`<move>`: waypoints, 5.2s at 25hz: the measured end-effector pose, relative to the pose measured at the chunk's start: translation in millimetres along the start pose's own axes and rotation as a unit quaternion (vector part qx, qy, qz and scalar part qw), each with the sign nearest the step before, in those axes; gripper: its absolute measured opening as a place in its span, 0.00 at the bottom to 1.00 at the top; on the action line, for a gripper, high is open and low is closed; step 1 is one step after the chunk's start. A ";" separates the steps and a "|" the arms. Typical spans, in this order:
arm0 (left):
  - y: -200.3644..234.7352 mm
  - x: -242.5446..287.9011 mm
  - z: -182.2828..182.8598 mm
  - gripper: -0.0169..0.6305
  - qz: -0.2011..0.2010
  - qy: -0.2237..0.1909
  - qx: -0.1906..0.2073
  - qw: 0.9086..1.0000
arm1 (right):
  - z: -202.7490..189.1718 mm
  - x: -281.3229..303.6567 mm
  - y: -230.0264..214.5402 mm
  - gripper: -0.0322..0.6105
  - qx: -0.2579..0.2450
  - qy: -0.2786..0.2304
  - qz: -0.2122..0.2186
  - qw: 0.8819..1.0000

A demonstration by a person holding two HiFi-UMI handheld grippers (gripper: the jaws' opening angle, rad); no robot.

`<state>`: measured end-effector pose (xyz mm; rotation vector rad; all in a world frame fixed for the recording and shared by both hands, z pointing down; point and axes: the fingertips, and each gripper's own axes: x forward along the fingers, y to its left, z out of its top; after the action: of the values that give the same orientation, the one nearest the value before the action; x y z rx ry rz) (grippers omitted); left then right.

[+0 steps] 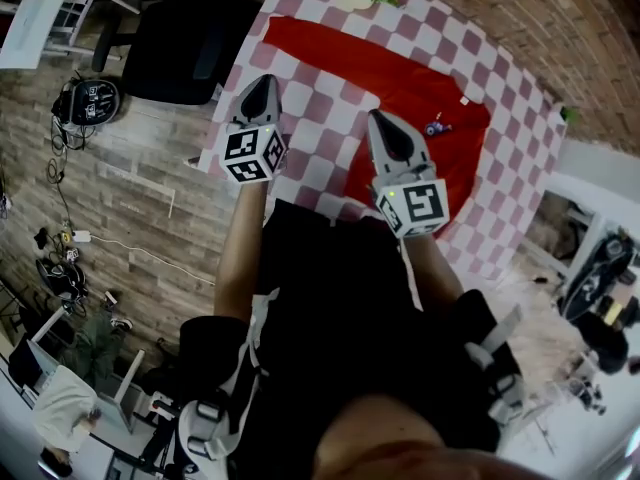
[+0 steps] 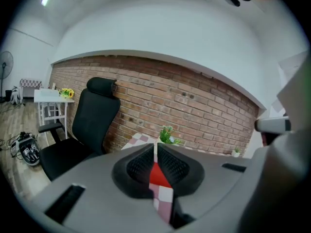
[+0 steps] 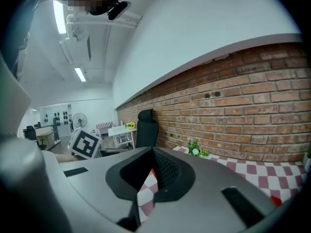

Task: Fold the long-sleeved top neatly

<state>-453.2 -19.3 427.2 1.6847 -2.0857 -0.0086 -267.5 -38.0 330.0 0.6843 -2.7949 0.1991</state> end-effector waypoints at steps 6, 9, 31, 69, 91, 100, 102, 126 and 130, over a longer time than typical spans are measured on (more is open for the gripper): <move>58.2 72.7 -34.7 0.04 0.028 0.054 -0.029 0.998 | -3.2 40.5 -9.4 0.06 -0.009 0.021 -0.006 1.000; 81.9 105.7 -48.7 0.05 0.033 0.076 -0.031 0.996 | -5.7 58.4 -14.9 0.06 -0.006 0.030 -0.011 0.999; 143.2 207.0 -139.2 0.19 0.045 0.227 -0.002 0.973 | -24.9 112.3 -15.4 0.06 0.041 0.079 -0.024 0.996; -56.9 131.3 33.3 0.07 -0.170 0.031 0.157 0.972 | -55.6 -43.3 -103.0 0.06 0.086 0.062 -0.249 0.963; -342.0 -4.3 -18.6 0.07 -0.335 -0.033 0.326 0.883 | -116.3 -298.4 -123.9 0.06 0.128 -0.006 -0.373 0.919; -439.9 -49.8 -115.3 0.07 -0.418 -0.001 0.390 0.820 | -151.7 -380.8 -124.5 0.06 0.145 -0.009 -0.421 0.895; -454.2 -56.3 -145.8 0.07 -0.432 0.011 0.404 0.806 | -163.3 -392.8 -125.1 0.06 0.145 -0.004 -0.426 0.893; -485.1 -102.9 -390.3 0.07 -0.501 0.101 0.521 0.684 | -293.3 -416.3 -124.8 0.06 0.219 0.064 -0.413 0.882; -480.2 -107.5 -418.4 0.07 -0.515 0.140 0.508 0.676 | -308.3 -411.6 -125.9 0.06 0.228 0.076 -0.407 0.881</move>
<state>153.2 74.5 629.0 2.9911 -0.5418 1.1407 210.2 89.3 519.4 1.7787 -2.0738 0.7005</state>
